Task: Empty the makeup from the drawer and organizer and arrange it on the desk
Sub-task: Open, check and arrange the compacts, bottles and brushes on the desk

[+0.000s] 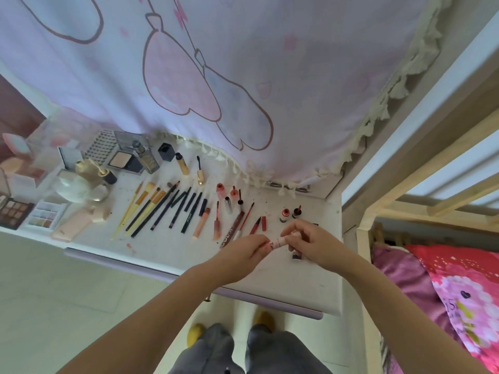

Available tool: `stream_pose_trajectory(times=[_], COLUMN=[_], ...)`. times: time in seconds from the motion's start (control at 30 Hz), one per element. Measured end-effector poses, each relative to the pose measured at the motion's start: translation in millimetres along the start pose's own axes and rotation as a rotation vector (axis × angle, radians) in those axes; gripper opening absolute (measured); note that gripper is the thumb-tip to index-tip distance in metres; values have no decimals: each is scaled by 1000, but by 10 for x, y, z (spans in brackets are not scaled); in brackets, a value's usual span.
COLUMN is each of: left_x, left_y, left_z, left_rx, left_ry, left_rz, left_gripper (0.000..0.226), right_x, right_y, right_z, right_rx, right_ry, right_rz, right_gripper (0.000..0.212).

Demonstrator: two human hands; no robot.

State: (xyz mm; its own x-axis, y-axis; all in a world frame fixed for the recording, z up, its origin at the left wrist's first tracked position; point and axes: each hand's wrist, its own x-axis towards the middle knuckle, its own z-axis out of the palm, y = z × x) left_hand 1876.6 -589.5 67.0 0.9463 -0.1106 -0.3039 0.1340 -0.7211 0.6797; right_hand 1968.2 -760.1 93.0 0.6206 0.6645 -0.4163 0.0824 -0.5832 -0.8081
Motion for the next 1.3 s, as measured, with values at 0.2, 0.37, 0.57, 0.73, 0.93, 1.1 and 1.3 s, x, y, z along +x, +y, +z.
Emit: stream_pose_trajectory(times=[0.2,0.37,0.57,0.73,0.93,1.1,1.3], left_x=[-9,50,-214,25,121,230,362], left_y=[147,261,-333,-99,-232,-259,-287], left_z=[26,-146,-362,14,281,434,540], left_rx=[-13,-129,-687,-652,-489,-271,9], left_ry=[-107,-250,-285,-149,57,403,532], left_rz=[-6,-24,-290,-252,-277,-210,-139], left_gripper=[32,28,27,28,14,17,21], right_x=[-65,-115,-262,36,151,283,456], right_y=[-45,-12,273,211,354,466,502], right_z=[-32,-122,-617,-142,64,295,486], right_rx=[-96,65,299,197,167,-52,-162], right_ry=[-187,-205,100,19,63,303,427], right_rz=[96,62,223,164,246,103,-17], right_gripper=[34,31,33,25,20,17,9])
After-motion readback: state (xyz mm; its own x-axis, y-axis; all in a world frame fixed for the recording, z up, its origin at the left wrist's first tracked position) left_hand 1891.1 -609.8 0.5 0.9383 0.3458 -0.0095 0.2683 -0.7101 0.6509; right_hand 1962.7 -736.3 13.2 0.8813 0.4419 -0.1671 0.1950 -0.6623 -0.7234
